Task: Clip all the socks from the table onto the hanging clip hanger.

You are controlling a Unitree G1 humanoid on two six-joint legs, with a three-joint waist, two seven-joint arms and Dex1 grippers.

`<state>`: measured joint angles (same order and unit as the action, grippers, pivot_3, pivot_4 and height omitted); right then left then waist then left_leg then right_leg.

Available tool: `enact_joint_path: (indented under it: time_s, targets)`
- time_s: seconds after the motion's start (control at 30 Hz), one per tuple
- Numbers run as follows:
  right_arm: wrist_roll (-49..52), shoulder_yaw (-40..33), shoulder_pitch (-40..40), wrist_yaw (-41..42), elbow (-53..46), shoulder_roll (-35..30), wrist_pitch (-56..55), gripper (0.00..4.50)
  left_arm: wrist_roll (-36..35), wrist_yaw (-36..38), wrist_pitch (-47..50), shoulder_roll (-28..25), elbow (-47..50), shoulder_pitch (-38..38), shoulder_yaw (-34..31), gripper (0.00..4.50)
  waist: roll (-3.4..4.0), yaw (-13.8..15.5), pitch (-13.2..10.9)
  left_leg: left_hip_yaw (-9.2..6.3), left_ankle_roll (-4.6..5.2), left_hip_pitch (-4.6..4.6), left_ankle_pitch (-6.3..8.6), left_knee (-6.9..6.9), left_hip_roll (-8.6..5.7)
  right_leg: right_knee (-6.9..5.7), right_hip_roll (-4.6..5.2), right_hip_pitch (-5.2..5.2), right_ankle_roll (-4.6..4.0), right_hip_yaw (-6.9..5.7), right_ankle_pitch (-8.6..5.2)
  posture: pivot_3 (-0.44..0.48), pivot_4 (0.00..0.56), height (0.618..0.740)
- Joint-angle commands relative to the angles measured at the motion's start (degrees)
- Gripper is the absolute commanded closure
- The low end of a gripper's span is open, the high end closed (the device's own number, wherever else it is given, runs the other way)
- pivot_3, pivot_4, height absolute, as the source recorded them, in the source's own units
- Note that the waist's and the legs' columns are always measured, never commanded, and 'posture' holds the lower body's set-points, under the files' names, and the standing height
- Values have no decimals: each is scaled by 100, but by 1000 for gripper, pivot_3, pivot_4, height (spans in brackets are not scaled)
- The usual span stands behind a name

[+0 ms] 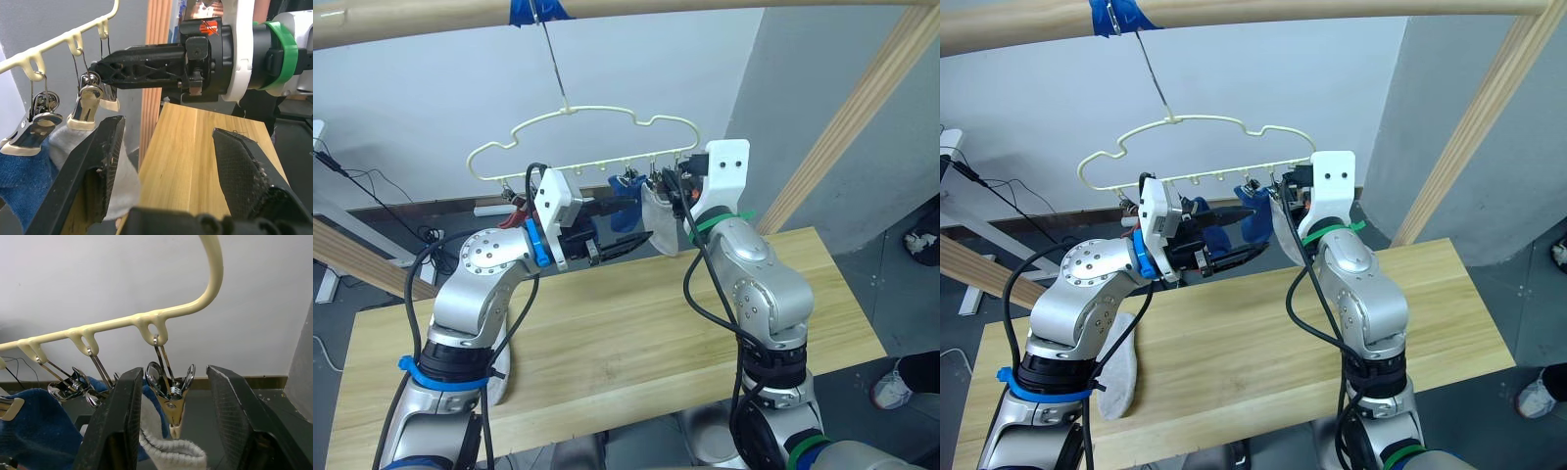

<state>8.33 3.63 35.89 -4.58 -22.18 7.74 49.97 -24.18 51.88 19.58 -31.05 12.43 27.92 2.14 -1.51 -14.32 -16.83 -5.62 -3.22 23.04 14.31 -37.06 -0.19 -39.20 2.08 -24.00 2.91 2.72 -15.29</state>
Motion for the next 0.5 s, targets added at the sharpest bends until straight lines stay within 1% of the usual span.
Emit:
enact_joint_path:
  time_s: [0.03,0.5]
  targets:
    - [126,68,231,-45,-141,334,-181,2361,12,2,-101,41,90,56,12,1320,0,0,0,0,0,0,0,0,0,0,0,0,0,0,0,-305,233,740]
    - [165,57,184,-119,-160,359,-126,2361,10,6,-91,48,113,24,37,1320,0,0,1,0,0,0,0,0,0,-1,0,0,0,0,0,-308,234,740]
